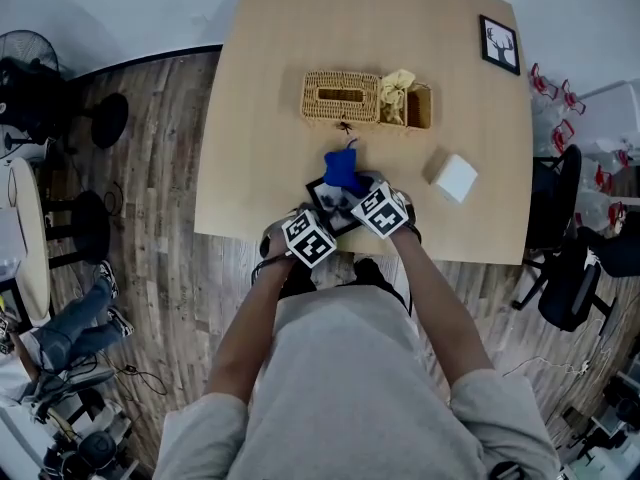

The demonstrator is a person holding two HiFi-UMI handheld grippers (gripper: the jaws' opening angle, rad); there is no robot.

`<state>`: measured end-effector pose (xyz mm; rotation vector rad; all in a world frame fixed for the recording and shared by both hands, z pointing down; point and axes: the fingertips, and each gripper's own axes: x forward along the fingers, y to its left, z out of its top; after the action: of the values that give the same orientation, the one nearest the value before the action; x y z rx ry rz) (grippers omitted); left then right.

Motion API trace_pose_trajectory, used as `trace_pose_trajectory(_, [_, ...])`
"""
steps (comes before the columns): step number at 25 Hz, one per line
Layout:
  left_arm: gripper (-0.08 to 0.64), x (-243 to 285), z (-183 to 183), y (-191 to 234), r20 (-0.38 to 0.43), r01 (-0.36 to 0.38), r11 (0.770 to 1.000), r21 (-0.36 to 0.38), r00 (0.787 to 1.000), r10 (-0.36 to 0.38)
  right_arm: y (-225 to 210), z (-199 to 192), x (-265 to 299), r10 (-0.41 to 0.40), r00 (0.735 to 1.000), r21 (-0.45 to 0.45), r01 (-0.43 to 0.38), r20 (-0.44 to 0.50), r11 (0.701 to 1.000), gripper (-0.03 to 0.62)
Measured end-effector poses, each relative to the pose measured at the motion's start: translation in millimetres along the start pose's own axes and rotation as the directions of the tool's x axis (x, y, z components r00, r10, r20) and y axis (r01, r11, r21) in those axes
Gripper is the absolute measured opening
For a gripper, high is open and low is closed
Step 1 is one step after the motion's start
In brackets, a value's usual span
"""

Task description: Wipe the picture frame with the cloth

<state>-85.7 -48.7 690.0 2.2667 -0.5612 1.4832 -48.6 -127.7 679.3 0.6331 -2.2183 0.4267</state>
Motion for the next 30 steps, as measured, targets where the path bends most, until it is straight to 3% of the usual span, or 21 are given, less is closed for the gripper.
trace_pose_trajectory(30, [0.052,1,-5,2,-0.006,-0.005,1.0,-0.02,1.0,0.005,15,-28,-17,-0.023,1.0,-0.014,0.023,-0.009,1.0,0.107])
